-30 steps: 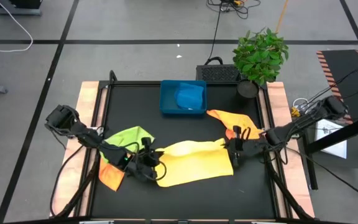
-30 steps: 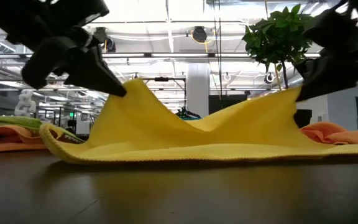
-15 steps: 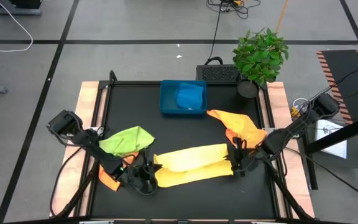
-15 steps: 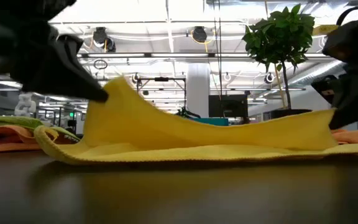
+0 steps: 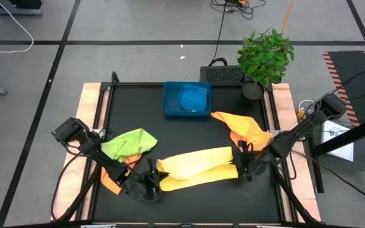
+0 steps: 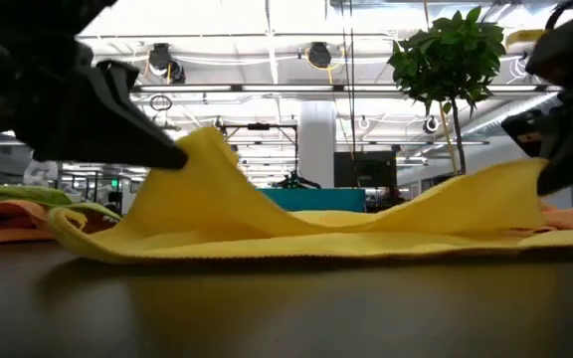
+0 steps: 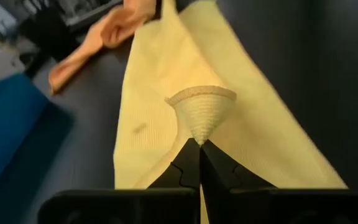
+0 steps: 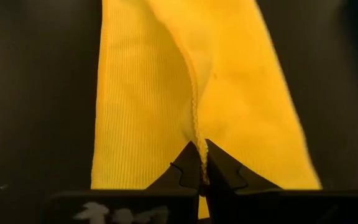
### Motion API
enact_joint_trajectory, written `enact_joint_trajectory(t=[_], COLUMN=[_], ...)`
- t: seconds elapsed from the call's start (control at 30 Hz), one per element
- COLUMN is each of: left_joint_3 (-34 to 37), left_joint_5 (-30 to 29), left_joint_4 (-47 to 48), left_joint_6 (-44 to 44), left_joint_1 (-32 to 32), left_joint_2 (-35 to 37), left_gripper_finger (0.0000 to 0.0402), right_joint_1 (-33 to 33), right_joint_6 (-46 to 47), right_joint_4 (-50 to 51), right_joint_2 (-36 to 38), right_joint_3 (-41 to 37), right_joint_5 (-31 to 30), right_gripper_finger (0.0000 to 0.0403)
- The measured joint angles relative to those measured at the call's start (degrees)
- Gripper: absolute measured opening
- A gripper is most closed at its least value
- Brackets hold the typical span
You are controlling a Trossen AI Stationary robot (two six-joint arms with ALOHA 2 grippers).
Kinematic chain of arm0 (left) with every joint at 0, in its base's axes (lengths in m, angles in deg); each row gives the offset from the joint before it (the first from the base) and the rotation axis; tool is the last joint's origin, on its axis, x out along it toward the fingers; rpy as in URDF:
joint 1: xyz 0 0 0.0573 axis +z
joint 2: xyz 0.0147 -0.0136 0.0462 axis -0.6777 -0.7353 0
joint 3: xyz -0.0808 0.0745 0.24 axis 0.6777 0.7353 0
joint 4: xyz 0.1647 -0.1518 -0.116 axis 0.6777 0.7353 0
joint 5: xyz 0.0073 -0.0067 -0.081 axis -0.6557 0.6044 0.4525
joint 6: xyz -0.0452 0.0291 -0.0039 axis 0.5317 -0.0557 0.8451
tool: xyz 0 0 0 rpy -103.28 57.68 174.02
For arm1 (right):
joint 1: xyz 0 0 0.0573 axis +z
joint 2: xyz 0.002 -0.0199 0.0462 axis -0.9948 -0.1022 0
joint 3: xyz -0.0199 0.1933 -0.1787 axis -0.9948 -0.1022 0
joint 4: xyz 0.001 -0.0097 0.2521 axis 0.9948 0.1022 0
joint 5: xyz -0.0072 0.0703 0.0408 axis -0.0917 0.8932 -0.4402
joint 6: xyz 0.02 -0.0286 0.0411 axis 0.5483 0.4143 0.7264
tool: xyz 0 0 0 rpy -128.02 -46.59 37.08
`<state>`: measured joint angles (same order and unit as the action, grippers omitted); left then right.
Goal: Fold microfiber towels
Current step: Fold the yellow microfiber cloth
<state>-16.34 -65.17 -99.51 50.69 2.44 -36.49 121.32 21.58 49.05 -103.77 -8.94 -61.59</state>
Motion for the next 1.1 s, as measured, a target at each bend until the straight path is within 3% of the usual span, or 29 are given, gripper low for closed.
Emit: enact_joint_trajectory(t=[0.3,0.5,0.6,0.7,1.1], left_joint_3=[0.00,0.00,0.00,0.00,0.00], left_joint_5=[-0.03,0.71,6.14,11.04,12.85], left_joint_4=[-1.27,1.92,2.55,2.49,2.58], left_joint_6=[-1.35,1.56,1.85,3.15,4.54], left_joint_1=[0.38,-0.42,-0.39,-0.13,-0.84], left_joint_2=[0.16,0.16,0.16,0.16,2.35], left_gripper_finger=[0.0000,0.0000,0.0003,0.0025,0.0136], right_joint_1=[-0.31,0.12,0.22,0.22,0.44], right_joint_6=[1.10,6.43,8.97,10.62,11.64], right_joint_4=[11.60,11.24,11.03,10.25,1.16], right_joint_2=[3.62,-1.60,-5.01,-7.45,-7.42], right_joint_3=[5.26,5.26,5.22,5.19,5.19], right_joint_5=[-1.02,4.24,6.71,9.58,18.73], right_gripper_finger=[0.0000,0.0000,0.0000,0.0002,0.0080])
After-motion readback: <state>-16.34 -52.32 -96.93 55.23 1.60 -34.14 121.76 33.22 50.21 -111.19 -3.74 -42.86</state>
